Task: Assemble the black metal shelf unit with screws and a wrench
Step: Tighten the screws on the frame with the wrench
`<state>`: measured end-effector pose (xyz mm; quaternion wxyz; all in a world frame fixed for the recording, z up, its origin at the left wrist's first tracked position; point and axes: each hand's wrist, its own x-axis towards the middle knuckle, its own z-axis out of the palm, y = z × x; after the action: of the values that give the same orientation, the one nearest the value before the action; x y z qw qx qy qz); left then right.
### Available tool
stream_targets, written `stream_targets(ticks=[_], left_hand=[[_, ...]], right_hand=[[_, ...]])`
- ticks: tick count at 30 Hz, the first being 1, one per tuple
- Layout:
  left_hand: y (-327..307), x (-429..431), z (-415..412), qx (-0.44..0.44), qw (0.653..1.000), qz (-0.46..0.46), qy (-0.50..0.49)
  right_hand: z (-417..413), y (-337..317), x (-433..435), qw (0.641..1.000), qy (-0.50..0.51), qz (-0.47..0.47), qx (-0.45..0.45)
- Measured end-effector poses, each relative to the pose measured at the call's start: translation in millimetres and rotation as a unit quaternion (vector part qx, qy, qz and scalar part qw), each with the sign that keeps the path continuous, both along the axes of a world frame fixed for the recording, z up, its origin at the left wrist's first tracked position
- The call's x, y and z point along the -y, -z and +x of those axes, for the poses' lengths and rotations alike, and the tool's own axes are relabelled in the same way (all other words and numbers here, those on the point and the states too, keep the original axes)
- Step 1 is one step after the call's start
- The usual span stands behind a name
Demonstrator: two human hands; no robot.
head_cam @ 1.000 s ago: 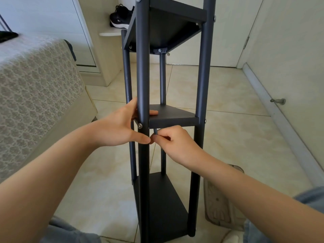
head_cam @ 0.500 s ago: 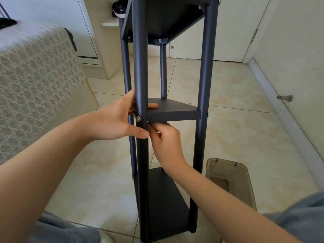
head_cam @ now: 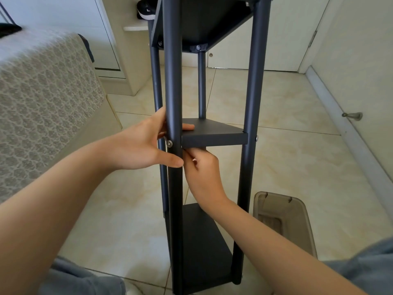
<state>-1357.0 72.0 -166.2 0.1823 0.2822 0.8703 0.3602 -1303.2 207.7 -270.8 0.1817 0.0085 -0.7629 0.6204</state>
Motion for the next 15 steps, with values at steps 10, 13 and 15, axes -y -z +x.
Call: stream_targets(ticks=[10, 13, 15], left_hand=[[1, -3, -1, -0.004, 1.000, -0.008, 0.013], [1, -3, -2, -0.006, 1.000, -0.008, 0.015], [1, -3, -2, -0.006, 1.000, -0.007, 0.017]], right_hand=[[22, -5, -19, 0.990, -0.063, 0.072, 0.102], [27, -14, -28, 0.987, -0.066, 0.091, 0.112], [30, -22, -32, 0.986, -0.069, 0.108, 0.110]])
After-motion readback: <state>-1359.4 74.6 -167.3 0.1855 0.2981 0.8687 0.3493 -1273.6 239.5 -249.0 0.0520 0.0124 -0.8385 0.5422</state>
